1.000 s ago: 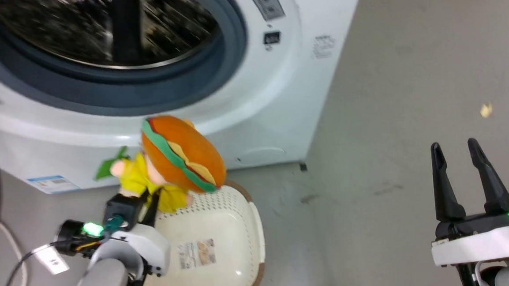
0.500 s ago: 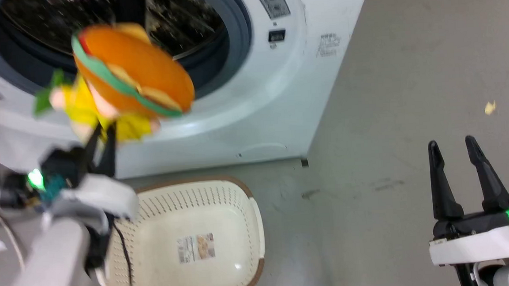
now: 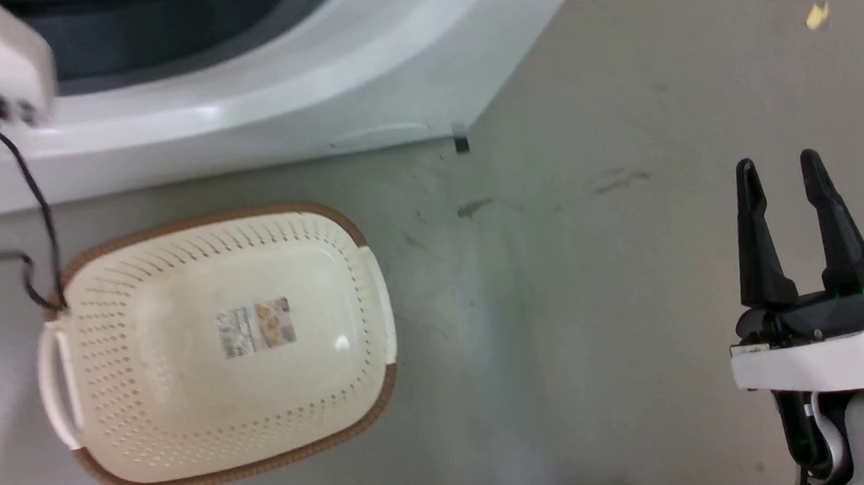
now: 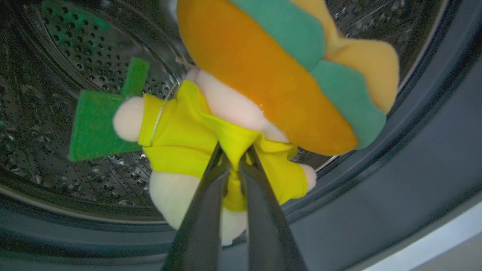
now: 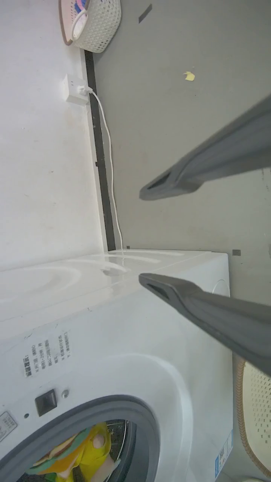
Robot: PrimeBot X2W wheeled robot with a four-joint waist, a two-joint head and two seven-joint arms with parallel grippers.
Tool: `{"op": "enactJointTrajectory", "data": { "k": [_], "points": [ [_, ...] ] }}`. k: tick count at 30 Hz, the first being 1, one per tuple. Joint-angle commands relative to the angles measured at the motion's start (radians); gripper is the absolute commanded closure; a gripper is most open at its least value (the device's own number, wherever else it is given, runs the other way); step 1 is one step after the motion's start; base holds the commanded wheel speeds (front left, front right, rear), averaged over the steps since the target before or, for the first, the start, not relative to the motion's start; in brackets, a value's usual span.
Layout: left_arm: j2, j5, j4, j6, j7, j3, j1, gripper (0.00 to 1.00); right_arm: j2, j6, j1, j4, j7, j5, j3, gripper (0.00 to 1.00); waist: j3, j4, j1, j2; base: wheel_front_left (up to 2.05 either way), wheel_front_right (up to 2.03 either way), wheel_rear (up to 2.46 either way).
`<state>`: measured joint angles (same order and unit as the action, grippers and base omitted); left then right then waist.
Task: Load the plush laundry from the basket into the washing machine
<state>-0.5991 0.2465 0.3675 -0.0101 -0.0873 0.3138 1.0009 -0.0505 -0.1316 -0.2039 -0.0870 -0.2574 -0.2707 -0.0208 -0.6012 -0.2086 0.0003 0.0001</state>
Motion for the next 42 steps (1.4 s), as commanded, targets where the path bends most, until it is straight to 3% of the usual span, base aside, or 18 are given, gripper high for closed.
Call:
{"op": "enactJointTrajectory", "data": {
  "k": [1, 3, 9, 14, 20, 21, 22, 31, 42],
  "points": [
    [-0.013, -0.007, 0.015, -0.012, -0.011, 0.003, 0.047, 1.00, 0.000, 0.001, -0.013, -0.006, -0.004, -0.011, 0.000, 0.00, -0.088, -0.056, -0.0003, -0.0001, 0.00, 0.00, 0.00],
    [-0.039, -0.032, 0.091, -0.050, -0.060, 0.019, 0.192, 1.00, 0.000, 0.001, -0.025, -0.006, -0.004, -0.030, 0.008, 0.00, -0.139, -0.081, -0.0003, -0.0001, 0.00, 0.00, 0.00],
    [-0.054, -0.082, 0.259, -0.091, -0.154, 0.076, 0.424, 1.00, 0.000, 0.001, -0.045, -0.010, -0.004, -0.060, 0.026, 0.00, -0.207, -0.112, -0.0003, -0.0001, 0.00, 0.00, 0.00],
    [-0.057, -0.087, 0.377, -0.115, -0.220, 0.144, 0.511, 1.00, 0.000, 0.001, -0.048, -0.010, -0.004, -0.080, 0.038, 0.00, -0.228, -0.127, -0.0003, -0.0001, 0.00, 0.00, 0.00],
    [-0.040, -0.058, 0.455, -0.120, -0.209, 0.200, 0.556, 1.00, 0.000, 0.001, -0.056, -0.002, -0.004, -0.077, 0.033, 0.00, -0.226, -0.116, -0.0003, -0.0001, 0.00, 0.00, 0.00],
    [-0.036, -0.056, 0.466, -0.120, -0.199, 0.208, 0.557, 0.13, 0.000, 0.001, -0.059, -0.002, -0.004, -0.074, 0.030, 0.00, -0.221, -0.112, -0.0003, -0.0001, 0.00, 0.00, 0.00],
    [-0.033, -0.052, 0.477, -0.120, -0.187, 0.214, 0.558, 0.00, 0.000, 0.001, -0.061, -0.002, -0.004, -0.070, 0.027, 0.00, -0.216, -0.109, -0.0003, -0.0001, 0.00, 0.00, 0.00],
    [0.024, 0.001, 0.571, -0.119, 0.001, 0.227, 0.459, 0.00, 0.000, 0.001, -0.052, -0.001, -0.004, -0.010, -0.011, 0.00, -0.077, -0.047, -0.0003, -0.0001, 0.00, 0.00, 0.00],
    [0.151, 0.099, 0.584, -0.094, 0.265, 0.206, 0.169, 0.00, 0.000, 0.001, 0.033, 0.005, -0.004, 0.097, -0.072, 0.00, 0.231, 0.102, -0.0003, -0.0001, 0.00, 0.00, 0.00]
  ]
}}
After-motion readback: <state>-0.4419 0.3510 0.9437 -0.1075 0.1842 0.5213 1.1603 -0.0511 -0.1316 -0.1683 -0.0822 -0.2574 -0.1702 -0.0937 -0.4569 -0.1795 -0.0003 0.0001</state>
